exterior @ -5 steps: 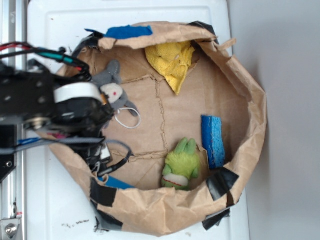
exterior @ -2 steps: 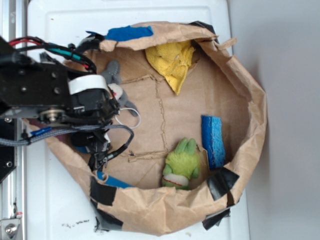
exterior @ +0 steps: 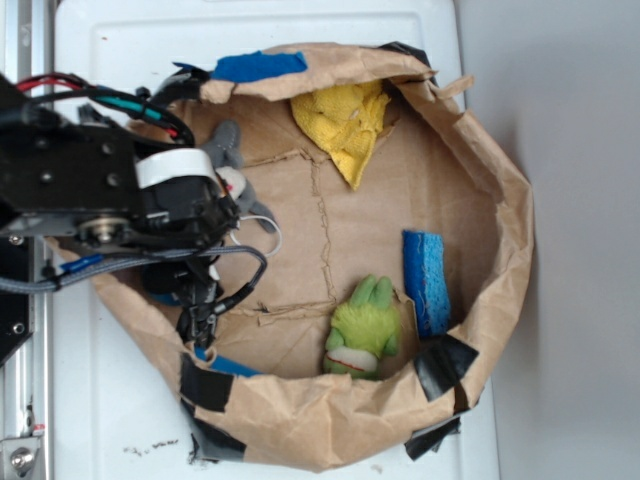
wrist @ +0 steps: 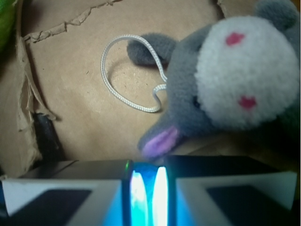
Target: Grab the blue ball.
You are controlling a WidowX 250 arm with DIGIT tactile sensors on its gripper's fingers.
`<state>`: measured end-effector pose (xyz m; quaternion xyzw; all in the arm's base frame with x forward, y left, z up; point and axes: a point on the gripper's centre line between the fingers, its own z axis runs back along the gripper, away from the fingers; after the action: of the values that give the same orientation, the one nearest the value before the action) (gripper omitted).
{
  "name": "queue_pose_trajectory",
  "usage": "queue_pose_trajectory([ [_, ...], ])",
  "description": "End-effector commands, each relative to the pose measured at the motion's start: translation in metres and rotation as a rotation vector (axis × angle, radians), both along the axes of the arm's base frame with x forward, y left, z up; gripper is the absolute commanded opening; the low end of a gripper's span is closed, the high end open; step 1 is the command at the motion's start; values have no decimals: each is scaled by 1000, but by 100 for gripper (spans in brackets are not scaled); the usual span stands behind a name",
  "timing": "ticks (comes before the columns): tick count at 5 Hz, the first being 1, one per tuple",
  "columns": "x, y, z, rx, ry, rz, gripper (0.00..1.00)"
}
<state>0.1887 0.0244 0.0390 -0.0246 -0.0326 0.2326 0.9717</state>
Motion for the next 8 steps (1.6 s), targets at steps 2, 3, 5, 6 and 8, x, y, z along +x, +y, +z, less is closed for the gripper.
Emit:
queue_pose_trajectory([
  [2,24,-7,37,-71,-44,-33,0],
  [3,34,-1,66,-128,-52,-56,0],
  [5,38,10,75,-127,-64,-61,0],
  [6,38,9,82,-91,-96,-131,0],
  [8,54,9,118,66,-163,-327,0],
])
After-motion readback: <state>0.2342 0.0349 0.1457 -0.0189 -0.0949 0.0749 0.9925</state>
